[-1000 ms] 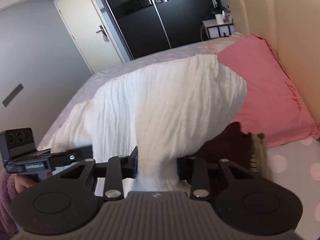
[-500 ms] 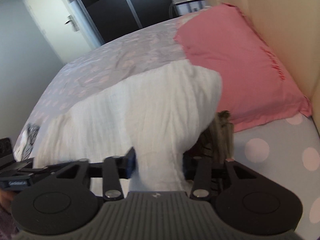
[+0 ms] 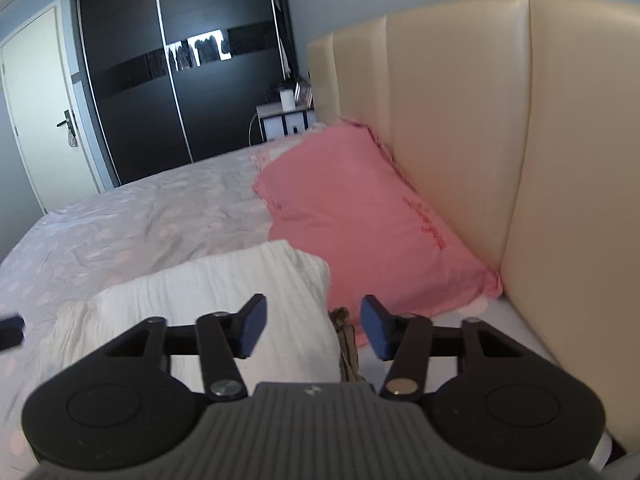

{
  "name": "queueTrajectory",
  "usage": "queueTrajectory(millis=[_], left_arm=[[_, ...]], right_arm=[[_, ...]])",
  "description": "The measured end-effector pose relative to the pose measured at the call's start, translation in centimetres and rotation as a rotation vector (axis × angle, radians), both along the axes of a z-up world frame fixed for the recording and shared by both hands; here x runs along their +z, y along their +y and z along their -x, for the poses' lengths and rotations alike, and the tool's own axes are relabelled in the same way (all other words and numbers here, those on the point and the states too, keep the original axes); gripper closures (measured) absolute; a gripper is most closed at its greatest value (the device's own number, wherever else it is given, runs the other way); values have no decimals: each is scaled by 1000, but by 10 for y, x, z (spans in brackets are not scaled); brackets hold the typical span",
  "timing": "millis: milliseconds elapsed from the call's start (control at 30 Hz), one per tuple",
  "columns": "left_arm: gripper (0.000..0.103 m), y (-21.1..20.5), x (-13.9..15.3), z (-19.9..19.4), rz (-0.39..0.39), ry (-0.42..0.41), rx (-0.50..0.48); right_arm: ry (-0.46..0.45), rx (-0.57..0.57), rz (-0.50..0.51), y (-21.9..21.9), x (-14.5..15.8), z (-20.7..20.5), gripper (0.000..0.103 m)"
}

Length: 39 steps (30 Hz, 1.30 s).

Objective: Fold clothes
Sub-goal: 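Carry the folded shirt with both grippers toward the pink pillow, then lower the shirt onto the clothes stack and open both grippers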

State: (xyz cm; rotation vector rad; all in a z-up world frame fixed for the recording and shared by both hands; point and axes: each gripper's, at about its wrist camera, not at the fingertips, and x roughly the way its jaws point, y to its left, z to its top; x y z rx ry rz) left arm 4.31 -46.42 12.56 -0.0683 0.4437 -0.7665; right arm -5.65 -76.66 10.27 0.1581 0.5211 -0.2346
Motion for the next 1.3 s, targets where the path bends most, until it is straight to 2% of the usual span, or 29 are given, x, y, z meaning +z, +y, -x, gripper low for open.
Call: queueTrajectory(millis=[100,167,233,300,367,567,633,767,933,1033,1167,1300], left_arm=[[49,-25,3,11,-47,-82,-4],[52,-43,-4,17,-92,-106,-9],[58,-54,-16,18,-124,-60,-33],[63,-59,-32,13,-167,-18,-25],[64,-57,-48,7,-195,10,-16],[64,-52,-83,-14,-241,39,-39],[64,-50,-92,-17,-249,39,-46],[64,-46,-101,-16,-249,27,-60],[64,-47,-105,-18,-242,39,-82],[64,-49,-103,-12,-266,30,-96],[64,-46,-95,-10,-289,52,-127],[63,-30,-85,-13,-242,93,-173]], right_arm=[[-50,-12,83,27,-4,0,51],[-96,8,89,41,-10,-7,54],[-123,20,81,51,-16,-18,56],[-110,35,62,54,-25,-31,59],[-74,28,62,53,-38,-44,62],[-39,3,-54,40,-88,-68,61],[-35,-7,-54,43,-102,-73,61],[-43,-5,21,57,-119,-83,61],[-56,-5,23,54,-125,-81,61],[-51,1,34,55,-126,-76,61],[-8,-4,36,58,-115,-64,61],[50,-13,32,63,-100,-48,60]])
